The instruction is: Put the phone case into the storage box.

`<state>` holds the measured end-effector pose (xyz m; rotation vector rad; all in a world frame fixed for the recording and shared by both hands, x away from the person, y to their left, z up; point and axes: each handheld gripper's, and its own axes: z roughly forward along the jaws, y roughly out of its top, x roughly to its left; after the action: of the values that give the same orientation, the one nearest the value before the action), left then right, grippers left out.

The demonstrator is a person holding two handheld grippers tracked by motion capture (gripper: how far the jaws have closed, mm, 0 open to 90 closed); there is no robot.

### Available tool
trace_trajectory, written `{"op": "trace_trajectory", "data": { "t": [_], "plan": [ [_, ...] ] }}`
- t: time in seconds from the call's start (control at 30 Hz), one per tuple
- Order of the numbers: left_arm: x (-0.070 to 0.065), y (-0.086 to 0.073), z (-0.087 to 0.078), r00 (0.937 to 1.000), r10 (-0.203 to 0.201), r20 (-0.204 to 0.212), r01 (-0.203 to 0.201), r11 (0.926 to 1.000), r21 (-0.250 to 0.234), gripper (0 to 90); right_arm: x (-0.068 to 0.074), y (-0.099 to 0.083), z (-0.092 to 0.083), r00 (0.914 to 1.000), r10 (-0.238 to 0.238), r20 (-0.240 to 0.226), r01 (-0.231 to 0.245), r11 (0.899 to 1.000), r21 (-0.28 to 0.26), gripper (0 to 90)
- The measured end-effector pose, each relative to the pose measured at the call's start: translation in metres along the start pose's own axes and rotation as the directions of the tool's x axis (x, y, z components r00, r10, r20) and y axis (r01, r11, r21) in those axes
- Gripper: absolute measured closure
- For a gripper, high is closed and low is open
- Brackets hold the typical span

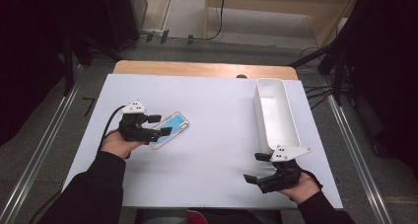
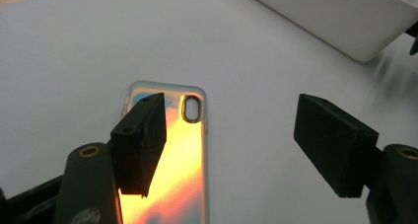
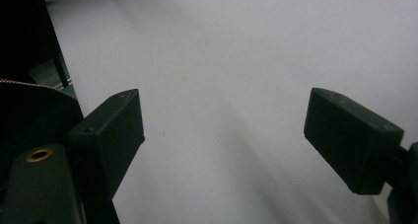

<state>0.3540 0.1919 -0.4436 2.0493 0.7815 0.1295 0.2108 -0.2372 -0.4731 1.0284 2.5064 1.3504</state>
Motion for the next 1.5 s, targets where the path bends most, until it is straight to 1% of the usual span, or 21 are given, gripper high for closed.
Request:
{"op": "trace_trajectory", "data": {
  "t": [0.07, 0.13, 0.27, 0.33, 0.43, 0.53, 0.67, 0.73, 0.8, 0.9, 0.97, 1.0, 1.03, 1.07, 1.1, 1.13, 1.17, 1.23, 1.37, 1.43, 1.5],
  "plan": [
    [0.002, 0.002, 0.003, 1.0, 0.003, 0.002, -0.003, 0.9999, 0.013, 28.1, 0.0, 0.0, 0.0, 1.0, 0.0, 0.0, 0.0, 1.0, 0.0, 14.0],
    [0.004, 0.004, 0.007, 1.0, -0.002, 0.006, 0.002, 0.9999, 0.014, 28.0, 0.0, 0.0, 0.0, 1.0, 0.002, 0.0, -0.002, 1.0, 0.001, 14.0],
    [0.007, 0.008, 0.012, 0.9999, 0.004, 0.01, -0.004, 0.9999, 0.011, 28.1, 0.0, 0.0, 0.0, 1.0, 0.003, -0.001, -0.003, 1.0, 0.0, 14.0],
    [0.008, 0.011, 0.014, 0.9998, 0.016, 0.01, -0.016, 0.9997, 0.019, 28.0, 0.0, 0.0, 0.0, 1.0, 0.003, -0.001, -0.003, 1.0, 0.0, 14.0],
    [0.011, 0.015, 0.017, 0.9996, 0.025, 0.012, -0.025, 0.9996, 0.014, 28.0, 0.0, 0.0, 0.0, 1.0, 0.004, -0.002, -0.004, 1.0, 0.0, 14.1],
    [0.015, 0.018, 0.02, 0.9997, 0.025, 0.001, -0.025, 0.9996, -0.013, 28.1, 0.0, 0.0, 0.0, 1.0, 0.001, -0.004, -0.001, 1.0, -0.001, 14.0],
    [0.019, 0.024, 0.025, 0.9989, 0.046, -0.01, -0.046, 0.9989, -0.01, 28.1, 0.0, 0.0, 0.001, 1.0, -0.003, -0.007, 0.003, 1.0, 0.004, 14.0],
    [0.022, 0.027, 0.028, 0.9983, 0.053, -0.023, -0.053, 0.9985, -0.012, 28.1, 0.0, 0.0, 0.001, 1.0, -0.003, -0.008, 0.003, 1.0, 0.006, 14.0],
    [0.025, 0.029, 0.03, 0.9985, 0.052, -0.019, -0.052, 0.9986, -0.005, 28.1, 0.0, 0.0, 0.001, 1.0, -0.005, -0.007, 0.005, 1.0, 0.003, 14.0],
    [0.029, 0.031, 0.034, 0.9985, 0.05, -0.023, -0.051, 0.9986, -0.015, 28.1, 0.0, 0.0, 0.0, 1.0, -0.001, -0.008, 0.001, 1.0, 0.001, 14.0],
    [0.031, 0.029, 0.035, 0.9984, 0.053, -0.019, -0.053, 0.9986, -0.002, 27.5, 0.0, 0.0, 0.0, 1.0, 0.002, -0.007, -0.002, 1.0, 0.002, 14.0],
    [0.031, 0.028, 0.036, 0.9981, 0.056, -0.023, -0.056, 0.9983, 0.014, 23.7, 0.0, 0.0, 0.0, 1.0, 0.001, -0.006, -0.001, 1.0, 0.003, 14.0],
    [0.031, 0.028, 0.036, 0.9982, 0.056, -0.02, -0.056, 0.9982, 0.021, 17.1, 0.0, 0.0, 0.0, 1.0, 0.002, -0.005, -0.002, 1.0, 0.002, 14.0],
    [0.033, 0.027, 0.036, 0.9985, 0.054, 0.0, -0.054, 0.9983, 0.021, 9.7, 0.0, 0.0, 0.0, 1.0, 0.001, -0.006, -0.001, 1.0, 0.002, 14.0],
    [0.033, 0.027, 0.037, 0.9992, 0.034, 0.024, -0.034, 0.9994, 0.011, 3.0, 0.0, 0.0, 0.0, 1.0, 0.0, -0.005, 0.0, 1.0, 0.002, 14.0],
    [0.034, 0.027, 0.037, 0.9987, 0.021, 0.046, -0.021, 0.9998, 0.006, 0.0, 0.0, 0.0, 0.0, 1.0, 0.001, -0.007, -0.001, 1.0, 0.003, 14.0],
    [0.033, 0.026, 0.038, 0.9989, 0.024, 0.039, -0.024, 0.9997, 0.007, 0.0, 0.0, 0.0, 0.0, 1.0, -0.002, -0.007, 0.002, 1.0, 0.002, 14.0],
    [0.033, 0.025, 0.039, 0.9985, 0.05, 0.023, -0.05, 0.9987, 0.013, 0.0, 0.0, 0.0, 0.0, 1.0, -0.003, -0.007, 0.003, 1.0, 0.002, 14.0],
    [0.032, 0.021, 0.042, 0.9974, 0.071, 0.011, -0.071, 0.997, 0.03, 0.0, 0.0, -0.001, -0.001, 1.0, -0.001, -0.006, 0.001, 1.0, 0.002, 14.0],
    [0.032, 0.019, 0.044, 0.9971, 0.071, 0.027, -0.072, 0.9967, 0.039, 1.2, 0.0, -0.001, -0.001, 1.0, 0.002, -0.006, -0.002, 1.0, 0.002, 14.0],
    [0.032, 0.018, 0.045, 0.9966, 0.077, 0.027, -0.079, 0.9958, 0.047, 1.2, 0.0, -0.001, -0.001, 1.0, -0.001, -0.006, 0.001, 1.0, 0.004, 14.0]
  ]
}}
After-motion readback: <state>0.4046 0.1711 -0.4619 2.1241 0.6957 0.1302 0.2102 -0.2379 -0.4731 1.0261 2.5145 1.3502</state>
